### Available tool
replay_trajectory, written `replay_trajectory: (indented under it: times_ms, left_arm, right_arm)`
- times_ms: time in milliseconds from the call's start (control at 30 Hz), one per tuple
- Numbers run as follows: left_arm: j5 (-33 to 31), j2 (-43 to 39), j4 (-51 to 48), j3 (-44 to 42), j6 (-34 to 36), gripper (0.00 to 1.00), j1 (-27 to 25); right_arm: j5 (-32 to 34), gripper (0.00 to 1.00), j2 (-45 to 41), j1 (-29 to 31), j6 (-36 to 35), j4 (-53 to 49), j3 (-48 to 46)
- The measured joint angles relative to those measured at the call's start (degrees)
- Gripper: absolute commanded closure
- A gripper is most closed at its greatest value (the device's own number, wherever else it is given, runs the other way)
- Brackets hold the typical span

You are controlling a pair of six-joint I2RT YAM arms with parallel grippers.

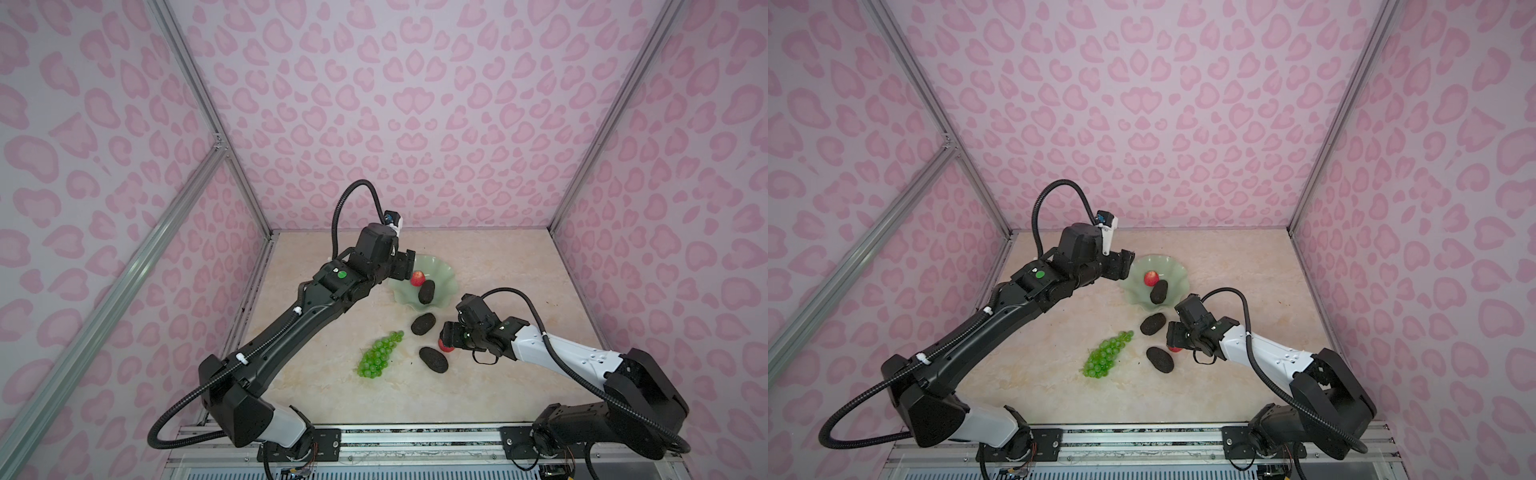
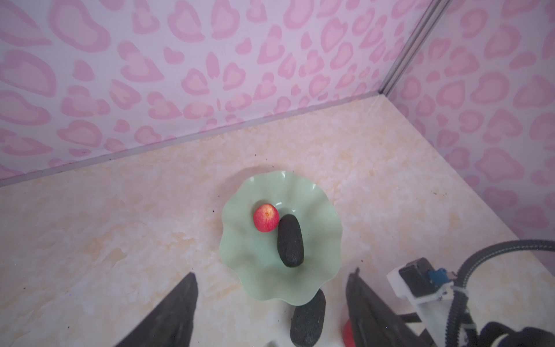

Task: Place and organize the fake fruits in the fruit bowl
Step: 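Grasp the second red peach with the right gripper while the left arm withdraws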

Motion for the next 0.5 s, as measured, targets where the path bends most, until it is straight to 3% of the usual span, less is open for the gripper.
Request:
replay_trajectory:
  times_ms: [167,500]
  left_arm:
    - [-2.84,-5.40,-2.01,-10.23,-2.14,0.20,0.04]
    - [-5.97,-18.01,-1.07,-26.95,-8.41,0.19,0.15]
  right_arm:
    - [0.15,0.29,3.87,0.59,1.42,1.75,0.37]
    - [0.94,0.61,6.60,0.96,1.86,2.58,1.16]
